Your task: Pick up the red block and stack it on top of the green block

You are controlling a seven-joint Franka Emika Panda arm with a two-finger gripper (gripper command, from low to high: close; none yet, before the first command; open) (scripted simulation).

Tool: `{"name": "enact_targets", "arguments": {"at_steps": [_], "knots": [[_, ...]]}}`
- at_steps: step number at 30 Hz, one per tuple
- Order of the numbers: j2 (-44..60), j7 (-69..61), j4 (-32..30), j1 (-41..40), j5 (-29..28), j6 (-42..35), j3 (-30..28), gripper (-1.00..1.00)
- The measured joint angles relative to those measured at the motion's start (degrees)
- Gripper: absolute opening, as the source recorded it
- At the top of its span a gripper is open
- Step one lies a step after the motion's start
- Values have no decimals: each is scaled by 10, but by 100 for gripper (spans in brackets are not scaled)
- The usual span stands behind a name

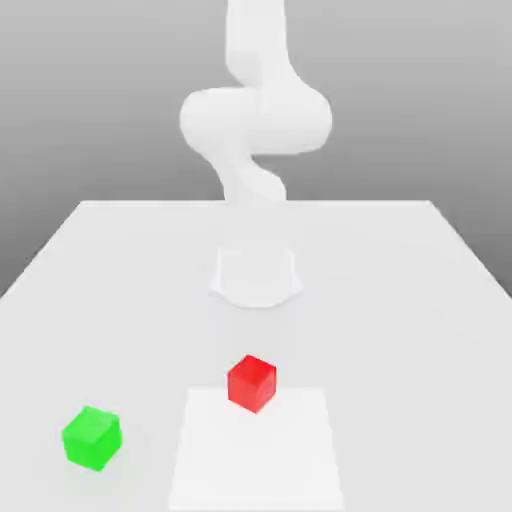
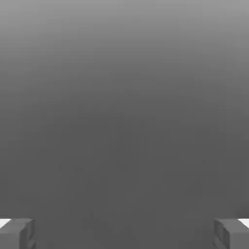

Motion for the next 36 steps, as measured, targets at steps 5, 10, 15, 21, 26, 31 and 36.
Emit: {"name": "enact_targets", "arguments": {"at_steps": [5, 10, 15, 21, 26, 31, 36], "knots": [[80, 58, -93, -16, 22, 66, 5, 0], [160, 126, -188, -30, 36, 134, 25, 0], [252, 217, -295, -51, 36, 212, 57, 0], [411, 290, -334, -69, 7, 337, 72, 0], [497, 327, -327, -41, -39, 411, 32, 0], [522, 333, -325, -24, -45, 433, 14, -100], [509, 330, -326, -32, -42, 422, 23, -100]]}}
